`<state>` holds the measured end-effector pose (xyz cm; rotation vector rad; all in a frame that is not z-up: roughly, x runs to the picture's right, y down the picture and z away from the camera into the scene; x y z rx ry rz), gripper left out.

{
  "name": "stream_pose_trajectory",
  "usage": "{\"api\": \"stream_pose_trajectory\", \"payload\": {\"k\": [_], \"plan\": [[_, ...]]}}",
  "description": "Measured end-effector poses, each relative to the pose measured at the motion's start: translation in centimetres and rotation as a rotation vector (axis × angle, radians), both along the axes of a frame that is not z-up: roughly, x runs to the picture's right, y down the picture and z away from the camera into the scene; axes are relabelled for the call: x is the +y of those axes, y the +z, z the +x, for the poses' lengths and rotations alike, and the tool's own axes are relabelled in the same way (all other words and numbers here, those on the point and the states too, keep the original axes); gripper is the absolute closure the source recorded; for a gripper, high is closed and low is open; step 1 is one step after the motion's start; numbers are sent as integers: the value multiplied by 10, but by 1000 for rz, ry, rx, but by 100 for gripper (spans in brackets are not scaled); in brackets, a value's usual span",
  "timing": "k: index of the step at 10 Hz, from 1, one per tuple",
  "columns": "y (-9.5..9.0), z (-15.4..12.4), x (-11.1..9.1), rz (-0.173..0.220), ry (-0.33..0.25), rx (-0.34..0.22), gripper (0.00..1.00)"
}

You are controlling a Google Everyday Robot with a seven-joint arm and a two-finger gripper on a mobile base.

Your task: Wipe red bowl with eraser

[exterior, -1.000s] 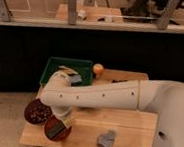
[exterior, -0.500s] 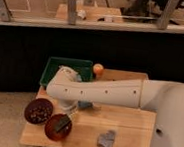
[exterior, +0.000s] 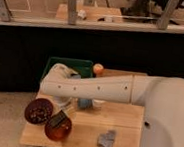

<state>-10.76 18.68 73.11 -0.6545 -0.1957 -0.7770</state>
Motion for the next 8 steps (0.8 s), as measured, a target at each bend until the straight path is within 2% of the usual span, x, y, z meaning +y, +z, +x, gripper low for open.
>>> {"api": "stream_pose_trajectory", "payload": {"k": [6,8], "plan": [[-23,-5,37,-16,-29,-31,100],[-23,-1,44,-30,-20,-29,100]]}}
